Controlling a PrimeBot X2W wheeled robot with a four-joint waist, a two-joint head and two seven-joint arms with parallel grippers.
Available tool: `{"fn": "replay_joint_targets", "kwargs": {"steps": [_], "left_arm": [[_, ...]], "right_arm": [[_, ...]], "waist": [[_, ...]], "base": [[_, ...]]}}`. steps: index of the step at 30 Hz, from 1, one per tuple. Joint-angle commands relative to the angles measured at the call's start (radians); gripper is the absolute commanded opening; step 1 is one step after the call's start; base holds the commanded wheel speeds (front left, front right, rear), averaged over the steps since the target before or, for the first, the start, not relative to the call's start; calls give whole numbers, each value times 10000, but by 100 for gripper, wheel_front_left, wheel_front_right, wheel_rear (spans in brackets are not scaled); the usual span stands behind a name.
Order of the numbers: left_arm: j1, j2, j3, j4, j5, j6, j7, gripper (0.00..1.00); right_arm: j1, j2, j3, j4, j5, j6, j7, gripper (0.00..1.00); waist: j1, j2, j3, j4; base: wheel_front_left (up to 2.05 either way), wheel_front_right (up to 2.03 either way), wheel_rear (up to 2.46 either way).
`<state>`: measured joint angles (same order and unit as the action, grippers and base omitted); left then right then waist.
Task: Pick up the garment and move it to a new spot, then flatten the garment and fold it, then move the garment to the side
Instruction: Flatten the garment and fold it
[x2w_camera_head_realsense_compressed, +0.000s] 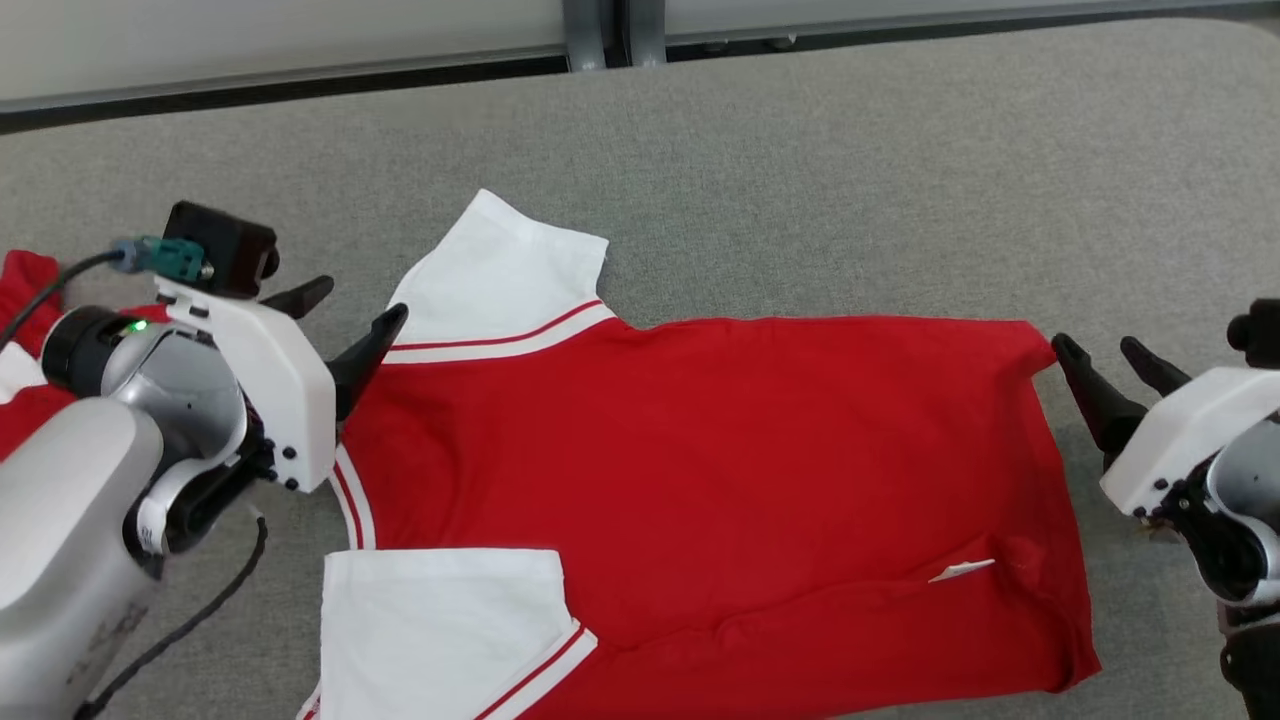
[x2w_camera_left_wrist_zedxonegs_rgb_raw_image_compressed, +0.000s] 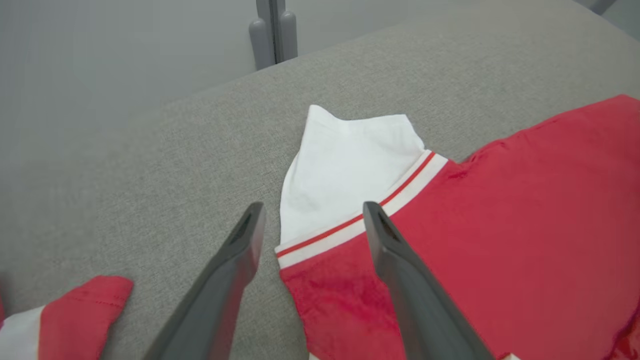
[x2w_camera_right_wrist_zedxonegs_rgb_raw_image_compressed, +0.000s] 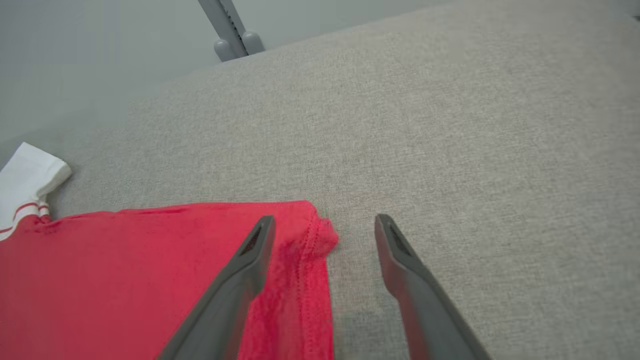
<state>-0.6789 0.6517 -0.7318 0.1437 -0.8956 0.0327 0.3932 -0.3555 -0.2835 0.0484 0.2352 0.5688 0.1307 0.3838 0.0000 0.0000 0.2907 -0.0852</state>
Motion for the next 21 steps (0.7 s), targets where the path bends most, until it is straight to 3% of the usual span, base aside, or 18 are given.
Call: {"fn": "replay_joint_targets", "kwargs": {"steps": [1,8,21], "left_arm": [[-476,-9,-42,331,17,-202,193,100],[-2268,-476,-164,1952,-173,-1082,1089,100],[-3942,-615,-604,3424,-658,-1611,2239,100]], "right_arm": [[-310,-5,84,248,135,2,221,100],[-1477,109,959,864,454,2,623,100],[-1991,278,1946,1028,962,2,604,100]], "waist": [[0,0,480,-154],[0,0,1260,-447],[0,0,2203,-1080]], "base": [[0,0,0],[0,0,0],[0,0,0]]}}
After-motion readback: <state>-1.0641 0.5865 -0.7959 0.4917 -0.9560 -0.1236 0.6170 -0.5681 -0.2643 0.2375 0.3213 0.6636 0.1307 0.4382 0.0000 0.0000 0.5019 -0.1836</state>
